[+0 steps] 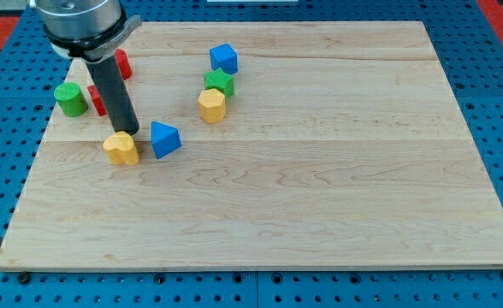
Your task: Push the blue triangle to the bottom left of the blue cube
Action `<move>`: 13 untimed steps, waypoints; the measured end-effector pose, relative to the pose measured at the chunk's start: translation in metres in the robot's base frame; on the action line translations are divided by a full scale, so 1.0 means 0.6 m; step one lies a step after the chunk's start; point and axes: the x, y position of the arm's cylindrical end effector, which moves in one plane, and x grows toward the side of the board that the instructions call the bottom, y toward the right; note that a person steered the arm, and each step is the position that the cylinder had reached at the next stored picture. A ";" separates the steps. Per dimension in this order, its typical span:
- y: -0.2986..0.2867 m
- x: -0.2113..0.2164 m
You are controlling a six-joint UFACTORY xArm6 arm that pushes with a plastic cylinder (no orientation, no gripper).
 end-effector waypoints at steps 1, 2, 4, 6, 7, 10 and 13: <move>0.017 0.046; 0.111 0.044; 0.139 0.047; 0.138 0.038; 0.058 -0.009; 0.204 0.084; 0.122 0.047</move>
